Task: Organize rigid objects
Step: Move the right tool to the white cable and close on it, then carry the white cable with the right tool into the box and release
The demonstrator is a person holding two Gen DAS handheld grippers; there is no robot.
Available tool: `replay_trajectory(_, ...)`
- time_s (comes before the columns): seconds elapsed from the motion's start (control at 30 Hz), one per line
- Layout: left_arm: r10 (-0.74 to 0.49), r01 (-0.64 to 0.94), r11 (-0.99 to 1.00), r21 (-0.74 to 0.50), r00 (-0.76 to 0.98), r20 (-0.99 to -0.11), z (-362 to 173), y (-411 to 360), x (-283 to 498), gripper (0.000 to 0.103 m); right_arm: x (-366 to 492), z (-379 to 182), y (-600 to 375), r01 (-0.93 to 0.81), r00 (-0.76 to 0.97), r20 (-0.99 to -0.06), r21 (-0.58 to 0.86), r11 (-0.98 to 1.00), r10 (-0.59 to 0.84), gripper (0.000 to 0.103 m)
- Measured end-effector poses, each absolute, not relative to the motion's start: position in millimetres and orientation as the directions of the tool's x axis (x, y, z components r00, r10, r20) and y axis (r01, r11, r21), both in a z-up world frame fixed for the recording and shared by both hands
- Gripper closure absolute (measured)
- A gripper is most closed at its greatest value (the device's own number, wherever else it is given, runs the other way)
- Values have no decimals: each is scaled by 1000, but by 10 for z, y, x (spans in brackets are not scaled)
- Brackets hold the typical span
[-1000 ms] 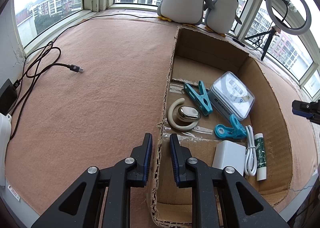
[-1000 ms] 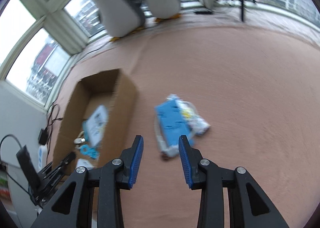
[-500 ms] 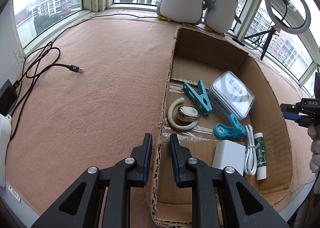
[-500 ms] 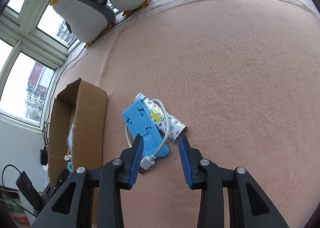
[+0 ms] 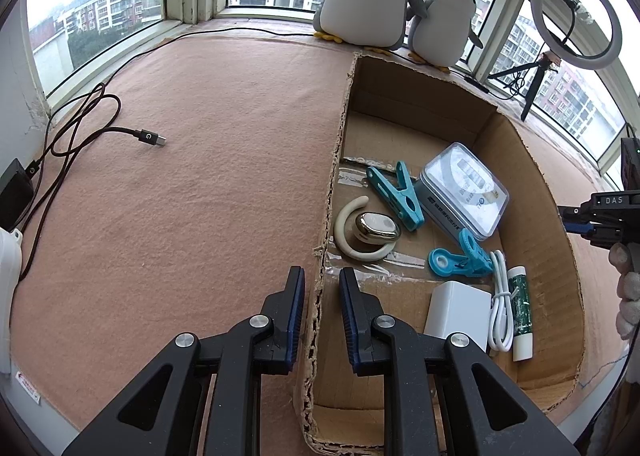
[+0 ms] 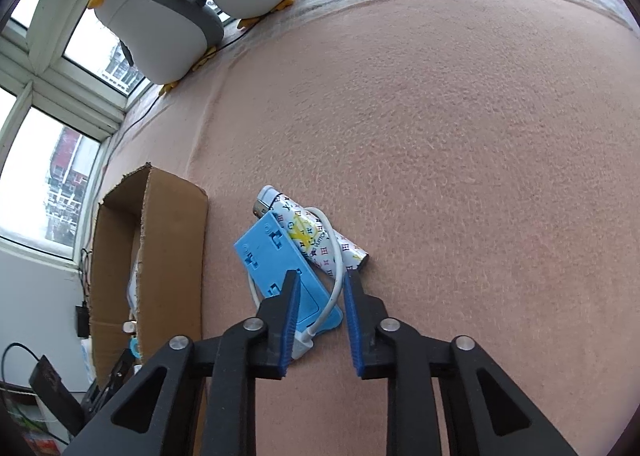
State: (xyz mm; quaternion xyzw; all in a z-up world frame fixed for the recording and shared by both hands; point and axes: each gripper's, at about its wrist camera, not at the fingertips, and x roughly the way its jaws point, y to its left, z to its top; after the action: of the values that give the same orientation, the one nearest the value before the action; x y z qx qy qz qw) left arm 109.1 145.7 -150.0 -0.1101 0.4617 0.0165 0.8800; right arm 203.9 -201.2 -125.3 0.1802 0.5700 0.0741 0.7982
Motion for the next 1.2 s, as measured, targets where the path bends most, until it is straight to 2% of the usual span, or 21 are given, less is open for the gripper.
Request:
replay_trajectory(0.1, -73, -130, 975, -178, 573, -817, -1501, 1458, 1090, 83, 2050, -1254, -1965, 75, 341, -890, 346, 935, 302, 89)
replay_trajectory(0.13, -73, -131, 975, -179, 573, -816, -1501, 1458, 1090, 83, 2049, -1259, -1956, 73, 340, -891, 344, 936, 301, 95)
replay_trajectory(0.47, -74, -130, 975, -179, 573, -816, -1499, 1461, 1091, 83, 2032, -1151, -1790, 0, 385, -878, 309, 951, 285, 99)
replay_trajectory(0.83, -73, -129, 975, -178, 573, -816, -1501, 1463, 1088, 83, 1910, -773, -1479, -131, 475, -843, 219, 967, 254, 100)
replay_trajectory(1.2, -73, -130, 975, -179, 573, -816, -1500, 1463, 1088, 83, 1738, -377, -1622, -149, 541, -793, 237, 960, 280, 100)
